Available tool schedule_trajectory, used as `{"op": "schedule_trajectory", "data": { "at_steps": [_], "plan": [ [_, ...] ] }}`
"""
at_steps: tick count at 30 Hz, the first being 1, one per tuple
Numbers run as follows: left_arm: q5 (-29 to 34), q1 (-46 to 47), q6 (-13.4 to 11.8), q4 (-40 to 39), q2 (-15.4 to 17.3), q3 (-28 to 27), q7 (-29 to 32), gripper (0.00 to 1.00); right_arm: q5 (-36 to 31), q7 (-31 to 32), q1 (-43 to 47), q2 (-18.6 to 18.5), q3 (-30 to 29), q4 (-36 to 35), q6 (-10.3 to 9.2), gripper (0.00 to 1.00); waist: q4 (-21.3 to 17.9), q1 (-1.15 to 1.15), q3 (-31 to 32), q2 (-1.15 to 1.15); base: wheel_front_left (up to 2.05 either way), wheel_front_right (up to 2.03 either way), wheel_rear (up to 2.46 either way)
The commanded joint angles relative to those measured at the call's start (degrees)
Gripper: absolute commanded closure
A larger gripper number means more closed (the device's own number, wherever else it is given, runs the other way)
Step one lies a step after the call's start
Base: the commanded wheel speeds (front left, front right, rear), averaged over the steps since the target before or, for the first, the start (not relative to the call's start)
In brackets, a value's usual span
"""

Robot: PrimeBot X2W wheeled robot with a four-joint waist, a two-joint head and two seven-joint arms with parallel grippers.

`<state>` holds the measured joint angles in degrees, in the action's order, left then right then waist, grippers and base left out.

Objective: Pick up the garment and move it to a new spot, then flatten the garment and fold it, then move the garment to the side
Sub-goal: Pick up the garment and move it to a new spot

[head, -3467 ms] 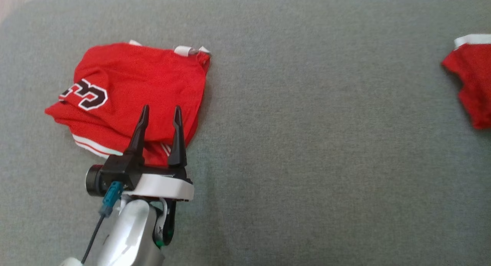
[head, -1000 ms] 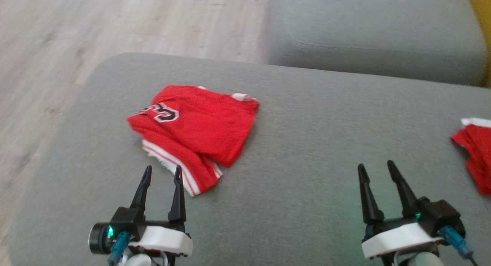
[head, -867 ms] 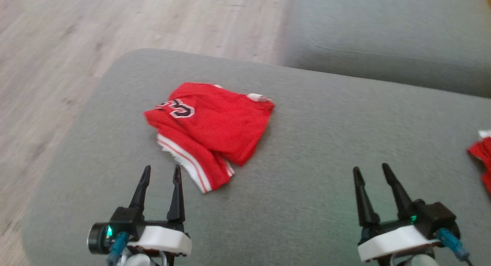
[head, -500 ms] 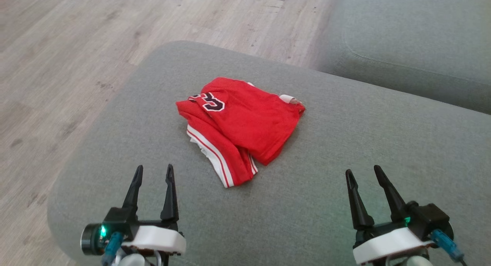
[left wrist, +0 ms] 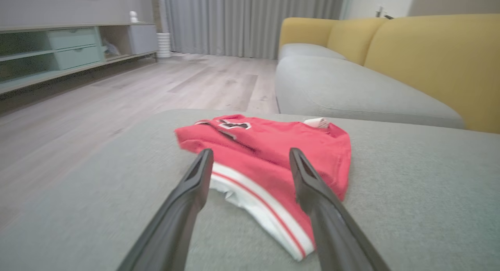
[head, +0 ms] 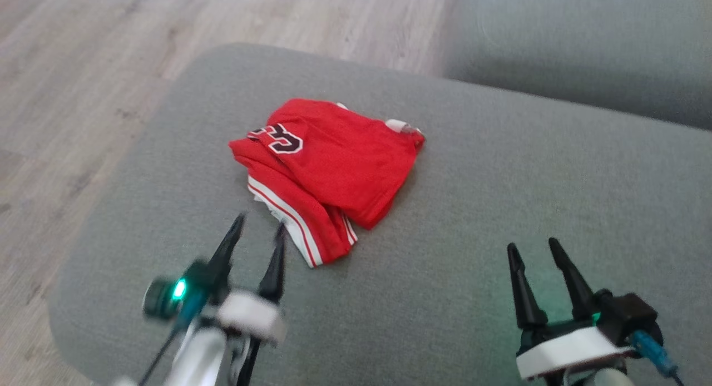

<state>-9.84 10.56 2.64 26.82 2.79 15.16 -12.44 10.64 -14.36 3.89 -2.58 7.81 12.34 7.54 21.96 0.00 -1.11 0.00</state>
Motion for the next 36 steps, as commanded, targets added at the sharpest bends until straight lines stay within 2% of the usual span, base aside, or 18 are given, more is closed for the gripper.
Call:
{"op": "schedule_trajectory", "data": {
  "at_steps": [1,7,16,27,29,32,36],
  "plan": [
    [0.56,7.02,0.96,-0.18,0.23,-0.22,1.64,0.0,-0.7,-0.63,-3.51,-0.3,0.58,-1.75,-0.05,0.0,-1.49,0.0,-2.29,0.0,0.0,0.0,0.0],
    [-0.55,17.83,4.07,7.31,0.16,6.26,10.93,0.0,-2.02,-0.63,-6.19,-0.3,0.2,-2.13,-0.05,0.0,-4.44,0.0,-6.89,0.0,0.0,0.0,0.0],
    [-5.03,27.66,4.8,17.42,0.11,13.52,17.32,0.0,-2.37,-0.63,-9.24,-0.3,0.75,-2.42,-0.05,0.0,-9.28,0.0,-12.14,0.0,0.0,0.0,0.0],
    [-7.05,32.5,3.33,27.0,0.1,15.18,16.5,0.0,-2.12,-0.63,-10.46,-0.3,1.2,-2.66,-0.05,0.0,-12.88,0.0,-13.82,0.0,0.0,0.0,0.0],
    [-7.64,32.88,3.54,27.96,0.1,15.7,15.7,1.0,-2.06,-0.63,-10.43,-0.3,1.21,-2.63,-0.05,0.0,-13.15,0.0,-13.77,0.0,0.0,0.0,0.0],
    [-8.43,33.34,3.76,28.08,0.1,16.17,11.97,1.0,-1.95,-0.63,-10.4,-0.3,1.33,-2.28,-0.05,0.0,-13.49,0.0,-13.11,0.0,0.0,0.0,0.0],
    [-8.93,33.9,4.01,26.55,0.1,16.78,4.02,1.0,-1.61,-0.63,-10.2,-0.3,1.5,-1.62,-0.05,0.0,-14.04,0.0,-10.95,0.0,0.0,0.0,0.0]
  ]
}}
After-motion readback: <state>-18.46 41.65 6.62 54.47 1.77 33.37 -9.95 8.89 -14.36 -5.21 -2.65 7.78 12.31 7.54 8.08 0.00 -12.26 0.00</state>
